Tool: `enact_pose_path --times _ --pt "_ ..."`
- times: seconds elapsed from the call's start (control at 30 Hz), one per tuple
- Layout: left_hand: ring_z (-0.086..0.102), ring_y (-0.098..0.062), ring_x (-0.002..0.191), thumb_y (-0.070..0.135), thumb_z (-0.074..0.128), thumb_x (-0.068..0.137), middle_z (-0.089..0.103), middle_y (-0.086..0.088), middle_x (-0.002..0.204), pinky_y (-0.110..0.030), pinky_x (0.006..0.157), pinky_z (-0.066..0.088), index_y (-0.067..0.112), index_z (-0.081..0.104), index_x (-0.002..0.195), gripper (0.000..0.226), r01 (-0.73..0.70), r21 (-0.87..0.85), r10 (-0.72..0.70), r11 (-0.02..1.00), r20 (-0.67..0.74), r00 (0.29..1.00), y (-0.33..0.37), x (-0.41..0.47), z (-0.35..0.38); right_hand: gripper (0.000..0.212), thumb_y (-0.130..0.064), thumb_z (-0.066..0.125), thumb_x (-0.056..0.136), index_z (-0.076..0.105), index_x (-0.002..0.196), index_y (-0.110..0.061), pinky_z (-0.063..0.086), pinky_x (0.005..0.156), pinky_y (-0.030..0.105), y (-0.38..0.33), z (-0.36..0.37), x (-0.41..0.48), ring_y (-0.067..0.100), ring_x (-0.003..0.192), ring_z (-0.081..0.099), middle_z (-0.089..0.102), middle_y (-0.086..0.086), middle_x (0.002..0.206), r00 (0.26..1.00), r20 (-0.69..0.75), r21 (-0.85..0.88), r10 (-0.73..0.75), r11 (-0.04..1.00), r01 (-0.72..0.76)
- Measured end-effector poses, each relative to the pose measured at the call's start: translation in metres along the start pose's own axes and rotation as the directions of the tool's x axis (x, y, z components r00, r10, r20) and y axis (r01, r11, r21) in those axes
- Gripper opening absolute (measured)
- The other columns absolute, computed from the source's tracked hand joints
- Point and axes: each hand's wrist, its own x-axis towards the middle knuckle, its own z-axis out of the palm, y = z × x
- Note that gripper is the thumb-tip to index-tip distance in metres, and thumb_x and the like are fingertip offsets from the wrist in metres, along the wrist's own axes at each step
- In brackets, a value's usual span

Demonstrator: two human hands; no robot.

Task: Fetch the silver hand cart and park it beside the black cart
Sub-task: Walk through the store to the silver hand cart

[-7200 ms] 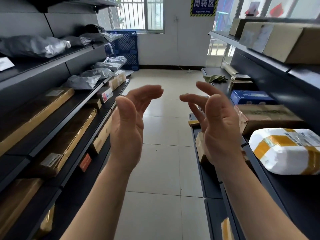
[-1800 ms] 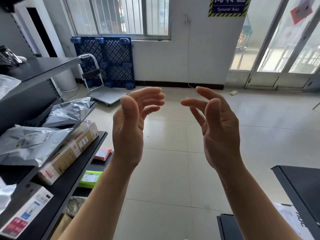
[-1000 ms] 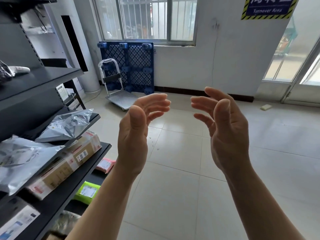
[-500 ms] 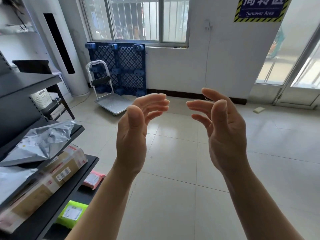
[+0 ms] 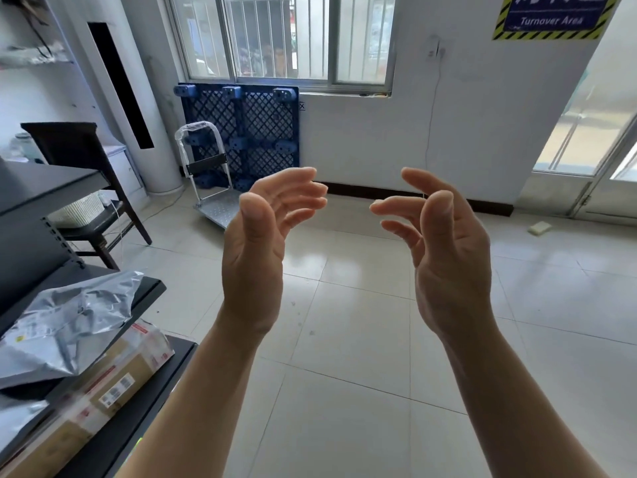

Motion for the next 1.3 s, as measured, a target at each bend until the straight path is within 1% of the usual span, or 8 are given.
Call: enact_pose_path --times 0.13,0.27,0.43,0.57,0.83,0.97,1.13,1.3 --pt "0.061 -0.025 0.103 0.076 0.037 0.077 0.066 -0.002 0.104 -0.044 0.096 0.047 0.018 0.059 0.112 0.071 0.002 -0.001 -0.002 1.000 0.007 1.000 -0.020 0.019 -0.005 0.064 -0.075 0.050 0.072 0.057 0.113 -0.026 0.051 0.080 0.027 0.018 0.003 0.021 0.019 0.096 0.069 0.073 -0.003 0.089 1.000 -0.008 0.003 0.003 1.000 -0.003" --pt "0.062 -0.023 0.101 0.075 0.039 0.077 0.065 0.000 0.104 -0.041 0.094 0.047 0.017 0.054 0.117 0.073 0.010 0.010 -0.010 1.000 -0.002 1.000 -0.039 0.037 -0.009 0.063 -0.074 0.050 0.073 0.057 0.113 -0.026 0.051 0.079 0.027 0.036 0.007 0.043 0.018 0.096 0.069 0.073 -0.003 0.089 1.000 -0.001 0.011 0.016 1.000 -0.016" --pt "0.062 -0.023 0.101 0.076 0.039 0.076 0.065 0.000 0.104 -0.039 0.093 0.047 0.017 0.055 0.116 0.073 0.003 0.045 -0.001 0.999 -0.042 0.999 -0.058 0.060 -0.016 0.063 -0.074 0.050 0.073 0.057 0.113 -0.024 0.050 0.079 0.028 0.061 0.017 0.073 0.018 0.095 0.069 0.073 -0.004 0.089 0.999 0.048 0.047 0.016 0.999 -0.019" --pt "0.062 -0.021 0.102 0.075 0.039 0.076 0.067 0.002 0.104 -0.042 0.095 0.047 0.018 0.056 0.114 0.071 -0.010 0.079 0.017 0.997 -0.087 0.996 -0.076 0.082 -0.018 0.063 -0.074 0.051 0.074 0.057 0.113 -0.024 0.050 0.080 0.028 0.082 0.020 0.105 0.019 0.095 0.068 0.074 -0.003 0.089 0.995 0.100 0.079 0.011 0.997 -0.019" --pt "0.062 -0.022 0.102 0.076 0.040 0.076 0.067 0.000 0.105 -0.044 0.095 0.046 0.017 0.056 0.114 0.072 -0.004 0.117 0.019 0.993 -0.132 0.991 -0.119 0.132 0.009 0.063 -0.072 0.050 0.073 0.057 0.113 -0.024 0.050 0.079 0.026 0.119 0.000 0.173 0.016 0.095 0.069 0.074 -0.004 0.088 0.987 0.158 0.115 0.013 0.993 -0.032" --pt "0.062 -0.023 0.102 0.076 0.040 0.076 0.066 -0.001 0.105 -0.045 0.095 0.047 0.016 0.057 0.114 0.073 -0.001 0.141 0.021 0.990 -0.141 0.990 -0.140 0.155 0.028 0.060 -0.072 0.052 0.073 0.058 0.111 -0.025 0.050 0.078 0.027 0.135 -0.016 0.203 0.017 0.094 0.069 0.074 -0.004 0.087 0.987 0.164 0.141 0.007 0.990 -0.031" --pt "0.062 -0.023 0.103 0.076 0.038 0.077 0.067 0.000 0.105 -0.044 0.095 0.046 0.018 0.058 0.113 0.071 -0.001 0.157 0.025 0.988 -0.146 0.989 -0.164 0.175 0.043 0.061 -0.070 0.052 0.073 0.057 0.112 -0.023 0.050 0.079 0.027 0.157 -0.033 0.231 0.017 0.094 0.069 0.074 -0.004 0.087 0.983 0.183 0.157 0.022 0.986 -0.051" --pt "0.062 -0.024 0.102 0.077 0.039 0.076 0.067 0.000 0.104 -0.044 0.095 0.046 0.017 0.058 0.113 0.072 0.006 0.165 0.021 0.986 -0.165 0.986 -0.183 0.194 0.046 0.062 -0.070 0.054 0.073 0.058 0.112 -0.022 0.050 0.079 0.027 0.176 -0.037 0.254 0.017 0.094 0.068 0.074 -0.003 0.086 0.980 0.194 0.189 0.039 0.979 -0.076"
